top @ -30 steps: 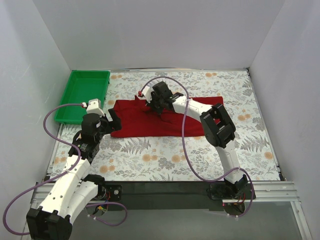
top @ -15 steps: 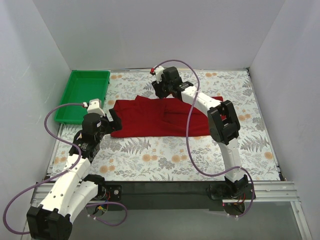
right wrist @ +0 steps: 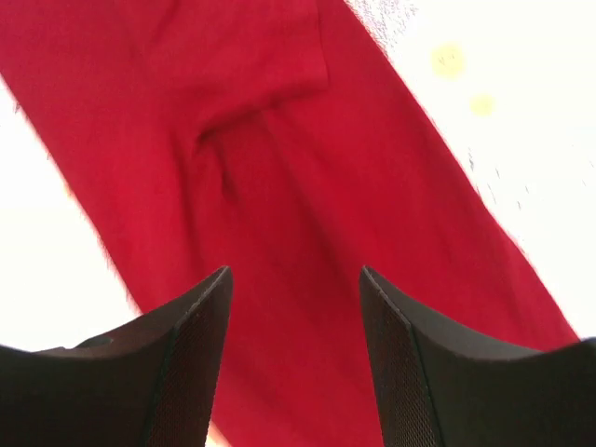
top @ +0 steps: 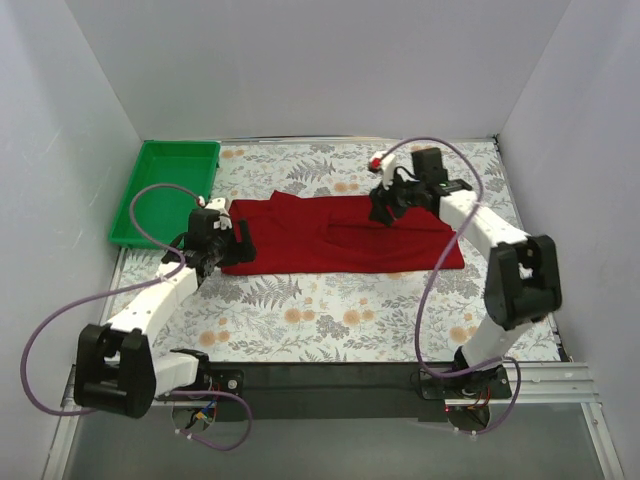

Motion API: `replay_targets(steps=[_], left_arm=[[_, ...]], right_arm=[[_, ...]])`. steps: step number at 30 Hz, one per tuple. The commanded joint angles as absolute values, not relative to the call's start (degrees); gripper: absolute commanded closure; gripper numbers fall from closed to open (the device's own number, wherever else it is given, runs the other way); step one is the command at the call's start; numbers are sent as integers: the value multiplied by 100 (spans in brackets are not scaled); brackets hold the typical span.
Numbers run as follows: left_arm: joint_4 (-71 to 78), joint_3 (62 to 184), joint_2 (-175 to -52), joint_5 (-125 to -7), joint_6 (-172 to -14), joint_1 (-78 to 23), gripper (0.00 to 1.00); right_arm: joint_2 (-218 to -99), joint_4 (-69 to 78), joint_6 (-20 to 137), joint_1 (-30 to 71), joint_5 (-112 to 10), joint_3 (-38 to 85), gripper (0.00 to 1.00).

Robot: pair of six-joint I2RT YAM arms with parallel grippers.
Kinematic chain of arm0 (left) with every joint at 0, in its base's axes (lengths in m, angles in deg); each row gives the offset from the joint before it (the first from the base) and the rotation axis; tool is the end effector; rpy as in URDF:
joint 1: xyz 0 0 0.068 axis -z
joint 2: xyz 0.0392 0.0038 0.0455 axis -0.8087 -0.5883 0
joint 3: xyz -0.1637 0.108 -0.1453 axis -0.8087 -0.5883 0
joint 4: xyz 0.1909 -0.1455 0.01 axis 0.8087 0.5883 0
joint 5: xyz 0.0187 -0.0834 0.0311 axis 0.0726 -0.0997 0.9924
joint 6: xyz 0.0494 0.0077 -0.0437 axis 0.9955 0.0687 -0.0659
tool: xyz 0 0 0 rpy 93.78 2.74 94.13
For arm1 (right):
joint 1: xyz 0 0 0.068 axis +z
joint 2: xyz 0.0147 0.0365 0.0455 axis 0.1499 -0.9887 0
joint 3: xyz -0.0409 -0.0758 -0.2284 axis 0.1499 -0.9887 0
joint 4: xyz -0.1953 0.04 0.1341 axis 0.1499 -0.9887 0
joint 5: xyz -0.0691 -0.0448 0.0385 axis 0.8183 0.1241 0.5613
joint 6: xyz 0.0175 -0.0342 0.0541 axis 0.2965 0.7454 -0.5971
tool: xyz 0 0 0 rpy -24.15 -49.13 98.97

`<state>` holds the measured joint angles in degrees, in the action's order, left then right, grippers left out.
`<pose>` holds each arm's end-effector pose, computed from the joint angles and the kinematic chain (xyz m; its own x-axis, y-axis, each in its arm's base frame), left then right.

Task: Fold and stack the t-shirts
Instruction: Fold the tshirt

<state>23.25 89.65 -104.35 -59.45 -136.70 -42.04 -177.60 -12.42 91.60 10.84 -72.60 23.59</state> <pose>0.2336 -0.0510 0.1892 -0.5800 -0.7189 -0.3832 -0.4411 0.6726 -0.5941 0.3480 0.1498 0.2246 -0.2875 -0.5165 -0.8066 -0.8449 0.5334 -0.0403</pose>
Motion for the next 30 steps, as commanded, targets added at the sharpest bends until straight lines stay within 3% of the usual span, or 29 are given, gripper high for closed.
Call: replay_targets(steps=[1, 8, 15, 30], left_arm=[[2390, 9421, -11013, -6815, -13435, -4491, 33], [2390, 9948, -11867, -7011, -13259, -4781, 36], [2663, 10301, -12510, -6889, -13118, -4781, 43], [2803, 10371, -12879, -6484, -13074, -4773, 50]], right_arm=[[-16847, -1501, 9857, 519, -8073, 1468, 46], [-15660, -1773, 10147, -966, -8628, 298, 46], [-15386, -2010, 10324, -2152, -9155, -124, 46], [-15491, -2230, 10377, -2444, -9472, -72, 47]])
